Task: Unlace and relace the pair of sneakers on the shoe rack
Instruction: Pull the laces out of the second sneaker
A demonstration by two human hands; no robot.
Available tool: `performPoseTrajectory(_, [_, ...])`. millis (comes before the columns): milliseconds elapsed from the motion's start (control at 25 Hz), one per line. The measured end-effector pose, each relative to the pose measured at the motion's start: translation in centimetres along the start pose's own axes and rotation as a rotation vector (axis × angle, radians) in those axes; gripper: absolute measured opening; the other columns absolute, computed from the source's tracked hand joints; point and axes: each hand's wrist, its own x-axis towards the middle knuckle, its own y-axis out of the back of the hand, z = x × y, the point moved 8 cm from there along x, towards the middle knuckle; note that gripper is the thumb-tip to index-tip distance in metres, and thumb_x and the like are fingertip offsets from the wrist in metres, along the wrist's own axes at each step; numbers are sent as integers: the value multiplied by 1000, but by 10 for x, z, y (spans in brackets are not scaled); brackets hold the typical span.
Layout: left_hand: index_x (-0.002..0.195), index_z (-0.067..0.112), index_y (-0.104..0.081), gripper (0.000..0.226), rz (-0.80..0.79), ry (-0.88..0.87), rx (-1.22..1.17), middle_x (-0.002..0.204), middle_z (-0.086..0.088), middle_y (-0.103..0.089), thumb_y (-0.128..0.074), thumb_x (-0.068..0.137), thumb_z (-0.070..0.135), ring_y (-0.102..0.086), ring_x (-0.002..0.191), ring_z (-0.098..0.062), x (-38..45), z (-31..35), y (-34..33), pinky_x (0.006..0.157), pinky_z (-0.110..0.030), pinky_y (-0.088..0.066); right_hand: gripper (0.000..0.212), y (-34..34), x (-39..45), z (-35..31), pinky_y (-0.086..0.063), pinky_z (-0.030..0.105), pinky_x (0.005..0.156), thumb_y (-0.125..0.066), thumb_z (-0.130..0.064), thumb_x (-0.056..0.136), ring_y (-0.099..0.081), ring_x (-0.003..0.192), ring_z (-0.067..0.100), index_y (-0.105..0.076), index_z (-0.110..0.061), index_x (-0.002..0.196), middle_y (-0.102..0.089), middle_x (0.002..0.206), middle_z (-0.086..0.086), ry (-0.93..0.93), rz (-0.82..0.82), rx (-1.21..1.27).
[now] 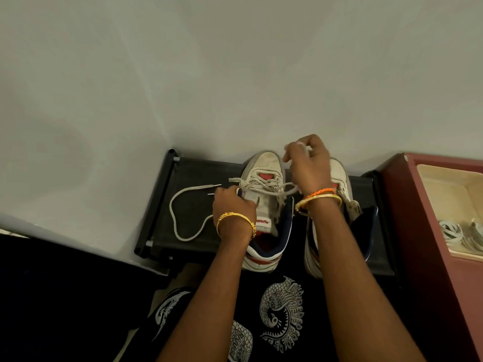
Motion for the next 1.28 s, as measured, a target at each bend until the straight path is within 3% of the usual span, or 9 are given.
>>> performPoseTrajectory(160, [103, 5, -67, 18, -15, -24, -12, 109, -12, -57, -57, 89, 10, -59, 89, -22, 0, -1, -2, 68, -26, -42, 21, -48, -9, 37, -52, 33, 79, -54, -25, 89, -63, 88, 24, -64, -14, 104, -69, 97, 7, 194, -343, -1036])
performPoseTrajectory(320, [98, 2, -68, 16, -15, -28, -2, 105, -15, -59, -57, 88, 9, -59, 85, -24, 2, -4, -3, 66, -28, -41, 29, -56, -16, 35, -47, 32, 79, -49, -34, 95, -61, 91, 25, -70, -17, 105, -69, 98, 7, 227, -453, -1197])
performPoseTrajectory(560, [103, 4, -68, 19, 14, 13, -2, 107, -14, -61, -59, 87, 8, -61, 86, -25, 4, -5, -3, 67, -29, -45, 35, -31, -10, 31, -34, 22, 52, -50, -24, 97, -42, 47, 3, -55, -13, 64, -48, 47, -11, 4, -480, -552])
performPoseTrajectory(680, [107, 2, -67, 22, 16, 34, -3, 110, -16, -60, -58, 88, 9, -62, 91, -27, 5, -6, -2, 68, -30, -45, 37, -4, -3, 8, -32, 15, 43, -43, -17, 99, -38, 44, 2, -51, -13, 63, -47, 49, -12, -61, -338, 19])
performPoseTrajectory(960, [108, 3, -66, 22, 1, 34, 0, 110, -16, -60, -55, 90, 11, -61, 92, -28, 5, -5, -4, 71, -32, -48, 39, 3, 1, 2, -51, 30, 68, -39, -17, 98, -60, 66, 16, -48, -14, 61, -53, 60, 0, -293, -176, 990])
performPoseTrajectory(1040, [106, 3, -66, 21, -8, 21, 6, 108, -16, -60, -54, 90, 10, -60, 90, -27, 5, -4, -4, 68, -30, -45, 26, -5, -3, 19, -55, 30, 59, -49, -13, 95, -66, 60, 20, -48, -10, 69, -57, 62, 7, -308, -94, 679])
performPoseTrajectory(1120, [103, 3, -67, 19, -17, 16, 2, 106, -16, -60, -54, 89, 10, -59, 85, -25, 5, -5, -4, 66, -29, -41, 11, -16, -6, 26, -51, 25, 52, -55, -10, 89, -67, 60, 20, -50, -9, 80, -63, 71, 12, -113, -128, -80])
performPoseTrajectory(1200, [97, 4, -67, 15, -24, 8, -7, 104, -15, -60, -55, 89, 9, -57, 80, -21, 5, -5, -5, 65, -29, -42, 15, -42, -15, 35, -49, 29, 68, -54, -22, 90, -65, 84, 26, -55, -14, 102, -66, 94, 11, 64, -310, -798])
performPoseTrajectory(1280, [94, 4, -67, 13, -21, -1, -26, 103, -15, -60, -56, 88, 8, -58, 81, -21, 6, -4, -5, 69, -32, -48, 30, -55, -20, 41, -47, 33, 82, -49, -31, 94, -60, 101, 28, -56, -15, 119, -64, 111, 10, 132, -404, -1171])
